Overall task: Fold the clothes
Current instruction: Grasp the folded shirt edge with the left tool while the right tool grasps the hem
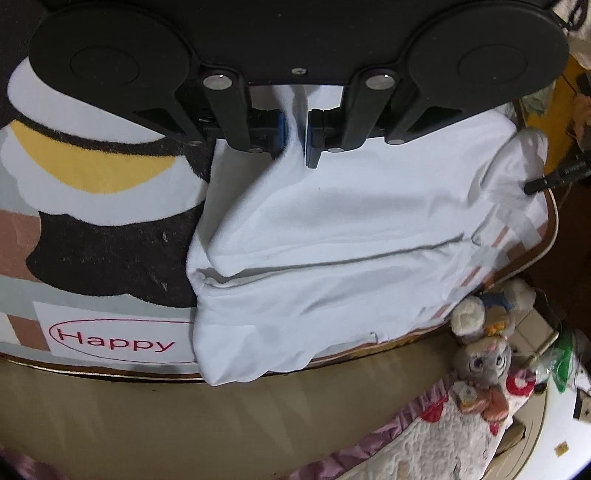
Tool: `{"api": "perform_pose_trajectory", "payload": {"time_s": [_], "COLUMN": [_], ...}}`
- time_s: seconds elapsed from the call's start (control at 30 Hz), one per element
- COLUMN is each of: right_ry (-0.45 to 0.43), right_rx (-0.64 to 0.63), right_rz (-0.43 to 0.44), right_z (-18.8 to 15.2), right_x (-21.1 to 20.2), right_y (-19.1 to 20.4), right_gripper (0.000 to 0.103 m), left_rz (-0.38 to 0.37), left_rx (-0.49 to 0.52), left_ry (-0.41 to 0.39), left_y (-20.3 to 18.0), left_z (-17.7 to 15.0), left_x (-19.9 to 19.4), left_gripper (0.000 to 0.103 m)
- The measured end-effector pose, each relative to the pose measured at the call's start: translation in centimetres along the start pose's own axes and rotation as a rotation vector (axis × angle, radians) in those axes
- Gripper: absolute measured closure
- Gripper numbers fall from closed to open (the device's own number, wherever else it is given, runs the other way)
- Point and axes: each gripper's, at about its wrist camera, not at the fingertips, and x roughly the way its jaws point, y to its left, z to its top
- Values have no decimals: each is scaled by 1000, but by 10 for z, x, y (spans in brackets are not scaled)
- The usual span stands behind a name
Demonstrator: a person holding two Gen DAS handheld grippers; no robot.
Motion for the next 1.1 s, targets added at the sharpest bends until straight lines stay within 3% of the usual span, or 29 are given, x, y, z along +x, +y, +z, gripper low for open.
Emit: {"api": "perform_pose_trajectory", "payload": {"time_s": [0.03, 0.1, 0.2, 0.23, 0.27, 0.3, 0.33, 0.4, 0.5, 0.67, 0.77, 0.9, 1.1], "right_ry": [-6, -25, -68, -82, -96, -109, -120, -160, -199, -237, -290, -349, -364], "right_rx": [12, 50, 137, 150, 145, 124, 88, 36, 2, -62, -114, -166, -239], "right_rz": [-1, -19, -24, -2, 18, 36, 40, 9, -1, -29, -54, -86, -126], "right_z": [2, 8, 17, 20, 21, 22, 24, 25, 25, 22, 21, 25, 38], "right_x": [1, 5, 14, 18, 20, 21, 21, 16, 8, -4, -18, -35, -39], "right_y": [-1, -5, -17, -20, -20, -19, -16, -7, -1, 9, 21, 34, 48], "right_gripper": [73, 57, 53, 52, 61, 74, 96, 95, 96, 97, 98, 98, 98], "left_rz": [2, 8, -45, -63, -81, -94, -86, -60, -26, 121, 169, 177, 166], "left_rx": [-28, -131, -175, -190, -205, -207, -166, -78, -32, 20, 46, 5, 37], "left_ry": [31, 103, 93, 89, 86, 82, 70, -10, -118, -203, -368, -395, -415], "left_y": [4, 18, 25, 27, 29, 30, 24, 11, 4, 1, 1, 5, 2], "left_z": [-1, -6, -6, -6, -6, -5, -4, -1, 5, 7, 6, 18, 37], "left_x": [7, 26, 29, 30, 30, 30, 25, 10, -7, -13, -31, -34, -38], "left_gripper": [88, 63, 66, 78, 97, 97, 97, 97, 97, 97, 97, 97, 97]}}
